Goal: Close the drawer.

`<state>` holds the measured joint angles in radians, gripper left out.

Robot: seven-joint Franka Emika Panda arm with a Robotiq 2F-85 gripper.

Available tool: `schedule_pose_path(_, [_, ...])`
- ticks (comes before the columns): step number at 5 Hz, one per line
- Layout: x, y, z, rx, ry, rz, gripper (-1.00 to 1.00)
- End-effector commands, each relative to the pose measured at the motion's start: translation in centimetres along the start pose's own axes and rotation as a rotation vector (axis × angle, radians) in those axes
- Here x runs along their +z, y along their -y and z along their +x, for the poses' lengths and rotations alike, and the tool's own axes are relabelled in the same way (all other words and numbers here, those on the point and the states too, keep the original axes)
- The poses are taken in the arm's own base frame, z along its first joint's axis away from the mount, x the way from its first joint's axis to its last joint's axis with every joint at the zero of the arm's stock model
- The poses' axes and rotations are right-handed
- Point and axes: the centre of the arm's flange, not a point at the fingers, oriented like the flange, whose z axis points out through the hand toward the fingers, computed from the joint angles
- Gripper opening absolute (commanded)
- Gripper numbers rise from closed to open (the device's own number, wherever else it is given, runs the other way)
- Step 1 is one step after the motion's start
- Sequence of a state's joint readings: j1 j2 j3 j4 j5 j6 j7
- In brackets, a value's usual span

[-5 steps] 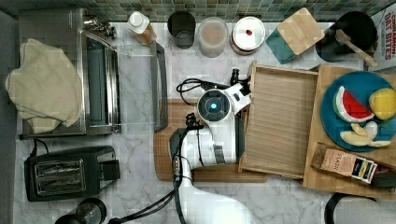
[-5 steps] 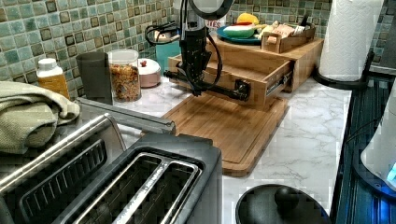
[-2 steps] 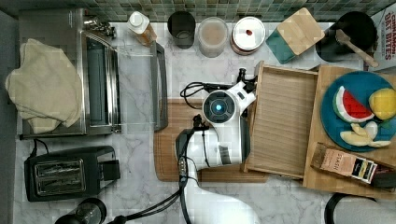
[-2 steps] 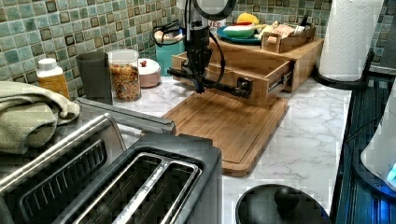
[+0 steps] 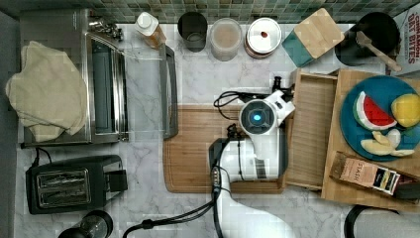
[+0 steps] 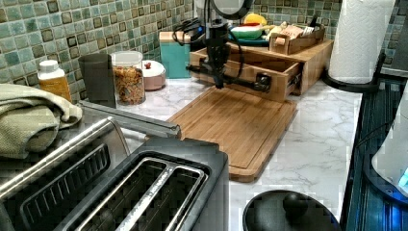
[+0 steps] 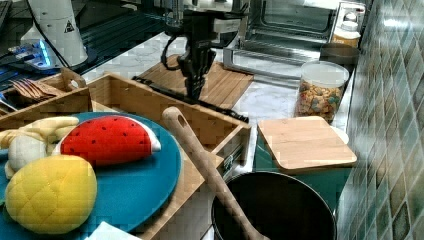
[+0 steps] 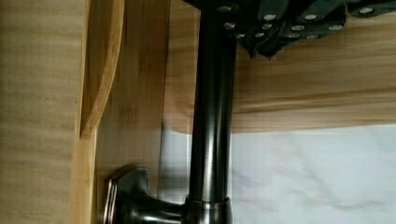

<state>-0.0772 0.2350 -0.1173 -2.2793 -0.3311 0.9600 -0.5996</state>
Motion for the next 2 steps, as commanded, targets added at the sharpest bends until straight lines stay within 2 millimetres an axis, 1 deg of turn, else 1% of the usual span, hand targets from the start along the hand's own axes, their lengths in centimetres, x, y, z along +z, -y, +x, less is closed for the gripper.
schedule_pose_path(1, [-0.07,-24.85,-3.4,0.129,-0.052,-0.132,-1.0])
schedule_pose_path(2, [-0.03,-25.53,-3.93,0.125,-0.038,-0.11,-1.0])
